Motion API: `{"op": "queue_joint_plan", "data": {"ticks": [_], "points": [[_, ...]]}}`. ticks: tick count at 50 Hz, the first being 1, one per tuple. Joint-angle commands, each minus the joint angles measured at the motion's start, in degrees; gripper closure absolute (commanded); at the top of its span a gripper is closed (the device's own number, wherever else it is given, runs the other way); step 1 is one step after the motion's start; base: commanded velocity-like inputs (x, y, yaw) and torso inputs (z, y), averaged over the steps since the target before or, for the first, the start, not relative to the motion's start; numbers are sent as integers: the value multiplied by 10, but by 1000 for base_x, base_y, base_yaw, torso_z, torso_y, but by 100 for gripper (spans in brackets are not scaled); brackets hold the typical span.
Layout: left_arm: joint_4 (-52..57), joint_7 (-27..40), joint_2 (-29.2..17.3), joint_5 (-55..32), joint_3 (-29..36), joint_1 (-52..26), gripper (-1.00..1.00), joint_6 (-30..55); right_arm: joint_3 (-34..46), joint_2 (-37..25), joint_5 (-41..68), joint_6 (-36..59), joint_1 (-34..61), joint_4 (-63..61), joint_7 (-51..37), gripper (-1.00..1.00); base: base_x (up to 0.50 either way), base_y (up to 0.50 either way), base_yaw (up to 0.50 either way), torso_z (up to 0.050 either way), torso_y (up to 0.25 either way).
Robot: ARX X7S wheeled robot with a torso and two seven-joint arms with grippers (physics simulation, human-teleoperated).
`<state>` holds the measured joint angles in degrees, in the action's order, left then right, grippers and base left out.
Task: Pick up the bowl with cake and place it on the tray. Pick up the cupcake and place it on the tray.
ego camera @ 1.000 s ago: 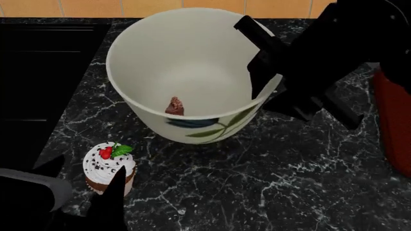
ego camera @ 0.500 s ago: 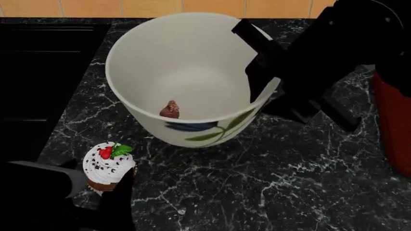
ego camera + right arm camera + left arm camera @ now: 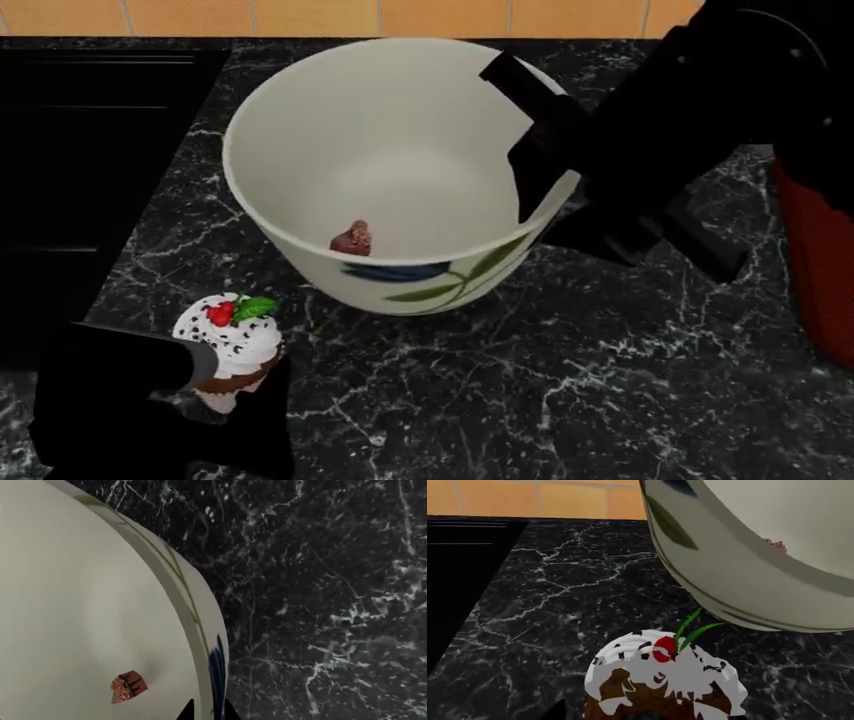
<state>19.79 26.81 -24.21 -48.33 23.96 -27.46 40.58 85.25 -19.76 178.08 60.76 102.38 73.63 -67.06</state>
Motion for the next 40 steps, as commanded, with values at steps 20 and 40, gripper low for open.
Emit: {"op": "queue_joint_plan", "data": {"ticks": [20,40], "points": [[27,-11,-16,13,-9,36,100,-48,-14,-8,3,-11,17,14,57,100,1,0,0,0,0],[186,88,-68,-84,-80,32,100,3,-73,-16,7,41,14,14,77,100,0,-35,0,0,0]]}}
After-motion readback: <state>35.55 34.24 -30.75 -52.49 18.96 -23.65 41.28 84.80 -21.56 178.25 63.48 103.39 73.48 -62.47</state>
